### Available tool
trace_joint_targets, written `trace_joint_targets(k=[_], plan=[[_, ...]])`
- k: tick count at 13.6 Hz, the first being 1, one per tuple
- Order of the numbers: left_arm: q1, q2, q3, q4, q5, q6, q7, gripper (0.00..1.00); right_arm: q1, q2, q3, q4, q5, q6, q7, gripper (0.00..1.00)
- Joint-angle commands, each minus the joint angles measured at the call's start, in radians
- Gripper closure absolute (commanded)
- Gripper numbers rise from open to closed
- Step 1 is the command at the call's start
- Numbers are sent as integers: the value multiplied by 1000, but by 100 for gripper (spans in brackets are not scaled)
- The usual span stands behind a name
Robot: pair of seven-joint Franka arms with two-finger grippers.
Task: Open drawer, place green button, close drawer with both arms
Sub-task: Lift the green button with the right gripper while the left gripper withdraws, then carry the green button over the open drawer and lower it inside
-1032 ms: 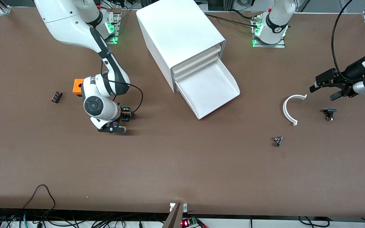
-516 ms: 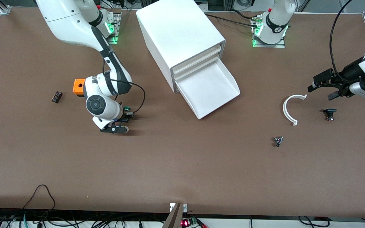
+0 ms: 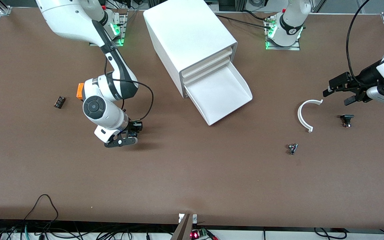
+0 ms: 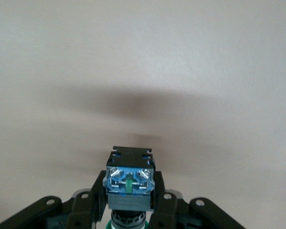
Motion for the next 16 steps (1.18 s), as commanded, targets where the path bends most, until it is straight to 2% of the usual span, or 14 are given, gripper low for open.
trace_joint_targets(k=[1,4,5,7,9,11,16], plan=[[-11,-24,-14,1,100,-18,-11,0,3,-6,52,157,8,-137,-174,66],[-14,-31,-37,8,198,-17,-48,0,7,-9,134,220,5,-134,-393,66],[-14,-32,-52,8,264,-17,-77,0,25,-9,154,242,1,-132,-467,66],[-16,-37,-100,8,359,-18,-202,0,62,-4,160,293,0,-132,-625,66],[-16,-37,-132,8,384,-24,-311,0,102,19,162,331,3,-128,-798,66],[-16,-37,-134,8,398,-46,-361,0,143,46,162,372,4,-129,-904,66],[-14,-37,-131,8,397,-66,-451,0,301,125,158,464,-9,-134,-1001,65]])
